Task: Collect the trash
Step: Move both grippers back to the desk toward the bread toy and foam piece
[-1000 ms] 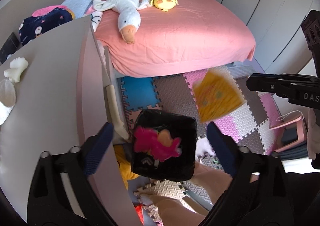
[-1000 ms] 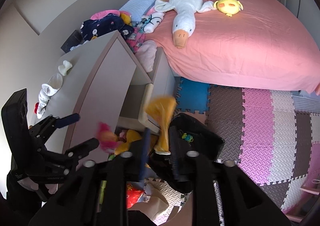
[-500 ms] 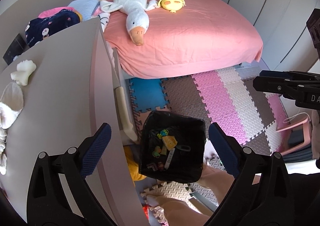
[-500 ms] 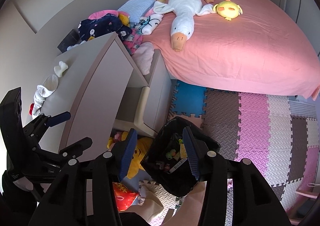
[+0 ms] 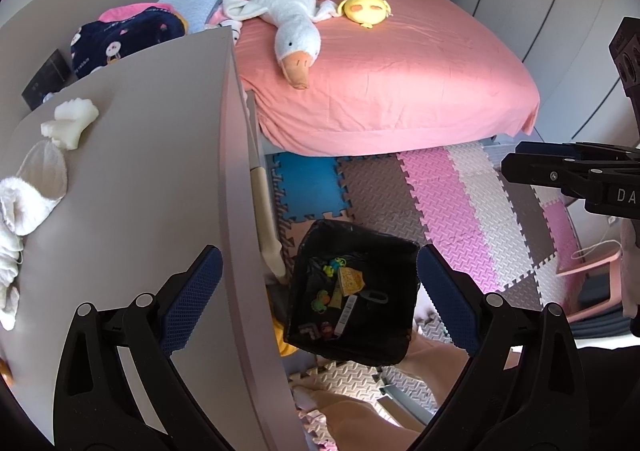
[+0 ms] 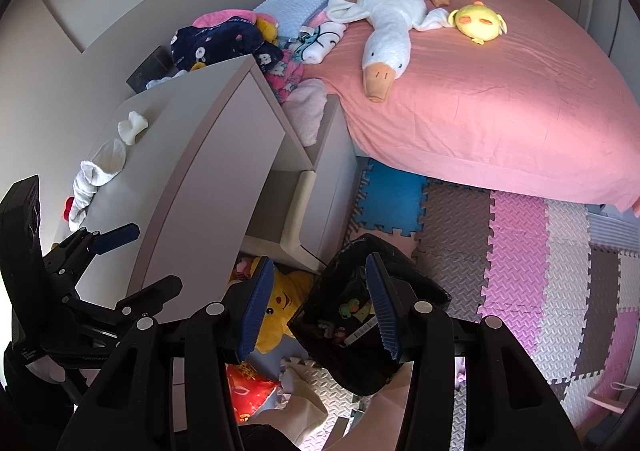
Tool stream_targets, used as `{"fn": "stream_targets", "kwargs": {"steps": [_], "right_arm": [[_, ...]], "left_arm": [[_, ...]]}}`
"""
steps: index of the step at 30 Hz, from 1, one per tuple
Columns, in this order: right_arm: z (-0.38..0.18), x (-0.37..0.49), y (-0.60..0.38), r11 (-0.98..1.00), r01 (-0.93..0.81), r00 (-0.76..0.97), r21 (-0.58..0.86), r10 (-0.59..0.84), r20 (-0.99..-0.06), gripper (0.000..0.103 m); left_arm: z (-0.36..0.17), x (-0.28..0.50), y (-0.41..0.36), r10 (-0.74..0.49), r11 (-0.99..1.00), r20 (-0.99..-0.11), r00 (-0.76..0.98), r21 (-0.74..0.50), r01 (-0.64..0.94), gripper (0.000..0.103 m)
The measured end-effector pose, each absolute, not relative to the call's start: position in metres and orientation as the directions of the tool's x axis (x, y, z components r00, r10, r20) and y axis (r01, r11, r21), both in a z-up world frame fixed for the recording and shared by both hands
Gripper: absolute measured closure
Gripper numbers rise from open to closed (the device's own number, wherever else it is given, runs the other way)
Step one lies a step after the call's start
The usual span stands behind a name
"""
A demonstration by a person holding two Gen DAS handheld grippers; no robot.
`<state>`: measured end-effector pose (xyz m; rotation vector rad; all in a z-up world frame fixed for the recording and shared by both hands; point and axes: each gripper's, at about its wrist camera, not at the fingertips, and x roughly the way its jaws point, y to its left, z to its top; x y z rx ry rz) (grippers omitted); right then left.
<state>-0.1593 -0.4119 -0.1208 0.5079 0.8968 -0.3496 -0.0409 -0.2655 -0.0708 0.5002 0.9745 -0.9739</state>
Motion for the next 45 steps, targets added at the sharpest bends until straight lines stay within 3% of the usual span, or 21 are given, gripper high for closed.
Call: {"fn": "stream_targets", "kwargs": {"steps": [15, 45], "right_arm": [[-0.110, -0.119, -0.388, 0.888, 0.380, 0.600, 0.261, -0.022, -0.799, 0.045], [-0.093, -0.020, -0.303, 0.978, 0.064, 0.606, 0.197, 0.118, -0.787, 0.045]], "left_arm": [[-0.062, -0.023, -0.233, -0.434, 0.609, -0.855, 0.284, -0.046, 0.792, 0.009], [-0.053, 0.012, -0.099, -0.298, 0.872, -0.831, 0.469, -0.037, 0.489, 0.009]]}}
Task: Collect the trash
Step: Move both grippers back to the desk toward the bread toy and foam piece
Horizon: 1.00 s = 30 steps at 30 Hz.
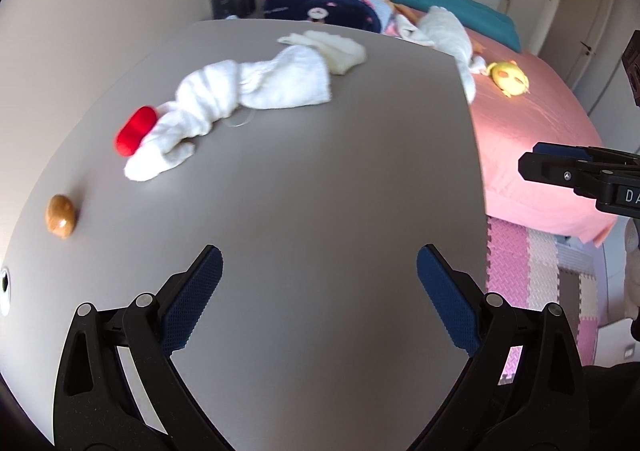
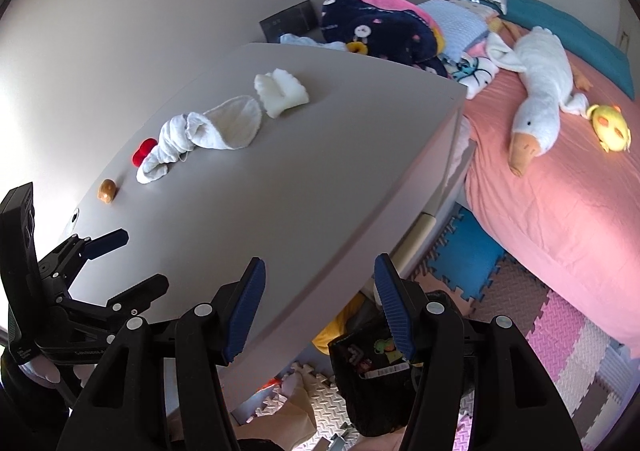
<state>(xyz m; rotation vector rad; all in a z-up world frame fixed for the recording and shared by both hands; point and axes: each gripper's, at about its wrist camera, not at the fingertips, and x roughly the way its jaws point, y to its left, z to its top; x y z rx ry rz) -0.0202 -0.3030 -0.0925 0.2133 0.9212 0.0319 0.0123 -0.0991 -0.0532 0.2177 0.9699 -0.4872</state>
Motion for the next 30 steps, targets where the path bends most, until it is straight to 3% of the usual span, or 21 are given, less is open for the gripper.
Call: {"fn": "stream_targets", "kwargs": {"steps": [30], "right_arm": [[-0.076, 0.094, -0.280, 0.990, -0.039, 0.629, 0.137, 0.131, -0.766, 0.043]], "left_arm": [[-0.051, 0.066, 0.018, -0.088, 0.991, -0.818, 0.568, -0.011, 0.136, 0.009]]}}
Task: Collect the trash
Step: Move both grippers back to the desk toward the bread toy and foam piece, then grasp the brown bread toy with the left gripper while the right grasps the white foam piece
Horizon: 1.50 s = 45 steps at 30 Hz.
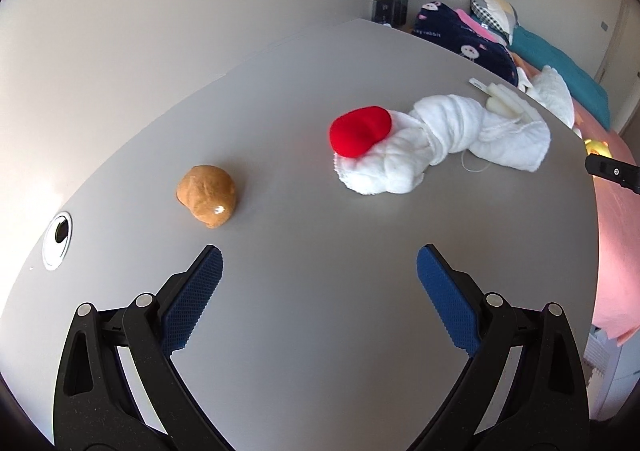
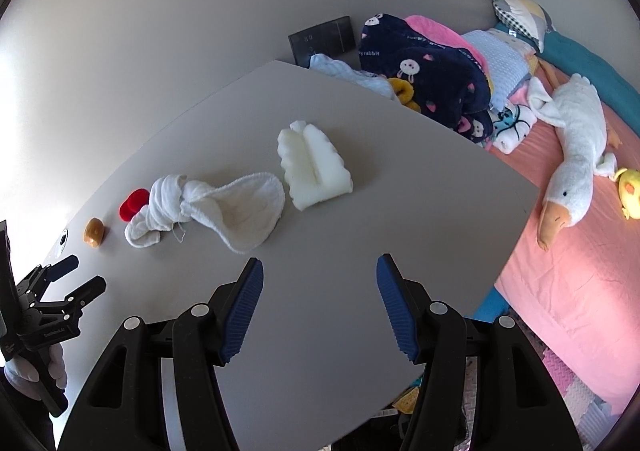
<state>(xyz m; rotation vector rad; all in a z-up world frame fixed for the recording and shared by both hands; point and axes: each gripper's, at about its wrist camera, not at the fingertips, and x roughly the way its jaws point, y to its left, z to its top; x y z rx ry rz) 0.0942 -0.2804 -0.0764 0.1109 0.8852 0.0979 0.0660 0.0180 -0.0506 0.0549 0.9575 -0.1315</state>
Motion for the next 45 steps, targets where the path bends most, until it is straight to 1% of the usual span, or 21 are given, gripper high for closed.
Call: {"fn": "stream_targets", "kwargs": {"steps": [14, 21, 27, 29, 31, 32, 34, 35, 37, 38, 43, 45], "right_arm": [[-0.070, 0.159, -0.276, 0.990, -0.058, 0.645, 0.129, 0.136, -0.752, 0.043], [-0.082, 0.185, -0.270, 0.991, -0.057, 0.623, 0.122, 0.131, -0.771, 0.043], [-0.097, 0.201, -0.268, 0.993, -0.046, 0.595, 0.110, 0.116, -0.795, 0.043], [-0.101, 0.203, -0.267, 0.993, -0.049, 0.585, 0.111, 0.118, -0.802, 0.043], [-0.104, 0.205, -0.266, 0.992, -0.040, 0.576, 0.116, 0.118, -0.809, 0.043], [-0.106, 0.206, -0.266, 0.992, -0.037, 0.573, 0.119, 0.119, -0.811, 0.043], [-0.108, 0.207, -0.263, 0.993, -0.041, 0.569, 0.110, 0.114, -0.814, 0.049], [-0.109, 0.207, -0.261, 0.994, -0.042, 0.569, 0.102, 0.108, -0.815, 0.050], [-0.109, 0.207, -0.258, 0.996, -0.052, 0.576, 0.075, 0.091, -0.812, 0.053], [-0.109, 0.207, -0.256, 0.996, -0.060, 0.575, 0.065, 0.088, -0.813, 0.054], [-0.108, 0.206, -0.258, 0.994, -0.066, 0.572, 0.085, 0.108, -0.813, 0.060], [-0.107, 0.204, -0.260, 0.994, -0.061, 0.577, 0.090, 0.109, -0.810, 0.064]], "left_arm": [[-0.050, 0.103, 0.052, -0.020, 1.000, -0.815, 0.579, -0.003, 0.030, 0.009], [-0.053, 0.116, 0.063, -0.006, 1.000, -0.816, 0.577, -0.018, -0.014, 0.009], [-0.061, 0.126, 0.073, -0.025, 0.997, -0.822, 0.569, -0.062, -0.046, 0.009], [-0.063, 0.128, 0.073, -0.020, 0.998, -0.821, 0.570, -0.053, -0.042, 0.011], [-0.066, 0.129, 0.074, -0.016, 0.998, -0.825, 0.565, -0.044, -0.037, 0.019], [-0.068, 0.130, 0.074, -0.018, 0.998, -0.828, 0.561, -0.047, -0.037, 0.020], [-0.071, 0.130, 0.075, -0.020, 0.998, -0.829, 0.559, -0.050, -0.039, 0.026], [-0.071, 0.130, 0.075, -0.019, 0.998, -0.828, 0.560, -0.049, -0.038, 0.028], [-0.071, 0.129, 0.074, -0.012, 0.999, -0.824, 0.566, -0.039, -0.036, 0.036], [-0.071, 0.128, 0.074, -0.011, 0.999, -0.822, 0.570, -0.035, -0.032, 0.038], [-0.071, 0.128, 0.072, 0.019, 1.000, -0.813, 0.583, 0.005, -0.025, 0.058], [-0.071, 0.129, 0.073, 0.009, 1.000, -0.813, 0.582, -0.006, -0.023, 0.059]]}}
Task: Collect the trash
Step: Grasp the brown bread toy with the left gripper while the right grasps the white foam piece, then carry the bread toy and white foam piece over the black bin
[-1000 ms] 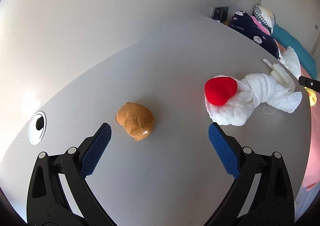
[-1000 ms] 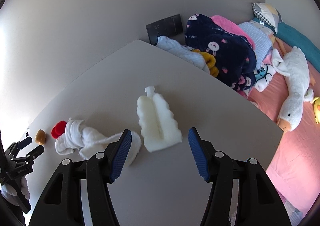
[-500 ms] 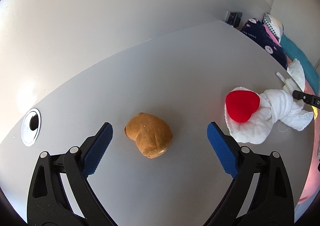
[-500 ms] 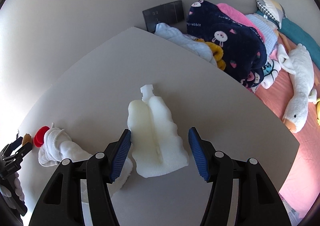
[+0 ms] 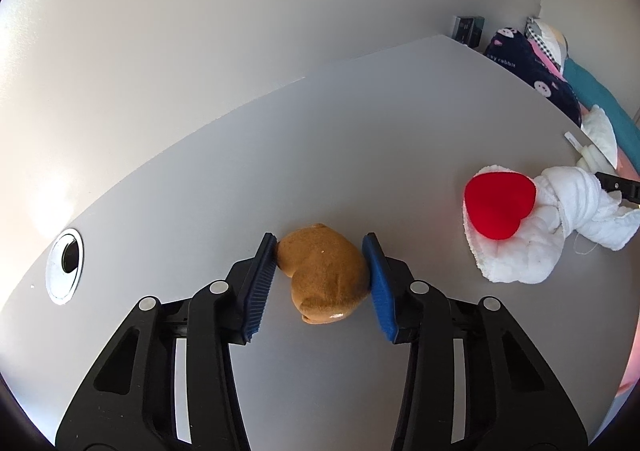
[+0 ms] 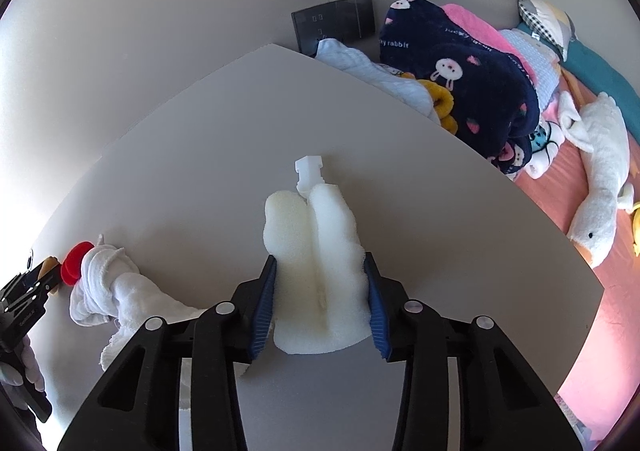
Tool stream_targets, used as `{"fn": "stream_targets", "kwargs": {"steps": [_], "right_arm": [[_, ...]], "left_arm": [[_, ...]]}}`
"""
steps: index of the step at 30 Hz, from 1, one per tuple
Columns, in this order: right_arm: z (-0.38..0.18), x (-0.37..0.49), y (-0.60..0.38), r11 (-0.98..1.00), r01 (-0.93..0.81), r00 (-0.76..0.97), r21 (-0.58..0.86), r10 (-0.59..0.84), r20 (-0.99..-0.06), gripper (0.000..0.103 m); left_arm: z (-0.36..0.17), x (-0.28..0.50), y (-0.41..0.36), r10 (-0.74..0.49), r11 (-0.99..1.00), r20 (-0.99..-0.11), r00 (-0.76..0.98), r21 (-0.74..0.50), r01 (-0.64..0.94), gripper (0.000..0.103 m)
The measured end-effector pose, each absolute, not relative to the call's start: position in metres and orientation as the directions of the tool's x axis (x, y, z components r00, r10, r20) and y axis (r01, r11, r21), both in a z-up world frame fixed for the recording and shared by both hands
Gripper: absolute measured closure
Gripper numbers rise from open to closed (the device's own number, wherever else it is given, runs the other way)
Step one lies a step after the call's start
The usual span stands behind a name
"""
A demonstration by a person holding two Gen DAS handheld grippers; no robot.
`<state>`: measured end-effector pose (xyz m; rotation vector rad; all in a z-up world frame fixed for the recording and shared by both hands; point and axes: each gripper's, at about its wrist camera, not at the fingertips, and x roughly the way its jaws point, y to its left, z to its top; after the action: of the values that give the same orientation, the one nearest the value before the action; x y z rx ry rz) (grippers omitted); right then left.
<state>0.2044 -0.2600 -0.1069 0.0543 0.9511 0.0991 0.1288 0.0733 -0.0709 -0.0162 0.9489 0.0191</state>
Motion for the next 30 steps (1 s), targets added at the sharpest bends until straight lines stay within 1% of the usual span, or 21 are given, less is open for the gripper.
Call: {"fn": "stream_targets", "kwargs": {"steps": [4, 7, 9, 17, 30], "right_arm": [[-0.099, 0.200, -0.265, 0.993, -0.054, 0.594, 0.107, 0.118, -0.796, 0.076], [-0.095, 0.194, -0.267, 0.994, -0.055, 0.603, 0.099, 0.112, -0.790, 0.082], [-0.092, 0.189, -0.267, 0.995, -0.058, 0.609, 0.087, 0.104, -0.786, 0.083], [-0.074, 0.163, -0.279, 0.996, -0.048, 0.643, 0.075, 0.088, -0.760, 0.085], [-0.052, 0.117, -0.299, 0.995, -0.003, 0.677, 0.097, 0.073, -0.733, 0.086]], "left_arm": [[-0.070, 0.128, 0.072, 0.008, 1.000, -0.814, 0.580, -0.006, -0.022, 0.059], [-0.068, 0.126, 0.070, 0.003, 1.000, -0.811, 0.585, -0.009, -0.016, 0.059], [-0.067, 0.126, 0.067, -0.004, 1.000, -0.808, 0.590, -0.015, -0.014, 0.059], [-0.060, 0.118, 0.051, -0.037, 0.999, -0.799, 0.601, -0.030, 0.022, 0.059], [-0.035, 0.101, 0.012, -0.115, 0.990, -0.776, 0.620, -0.038, 0.135, 0.059]]}}
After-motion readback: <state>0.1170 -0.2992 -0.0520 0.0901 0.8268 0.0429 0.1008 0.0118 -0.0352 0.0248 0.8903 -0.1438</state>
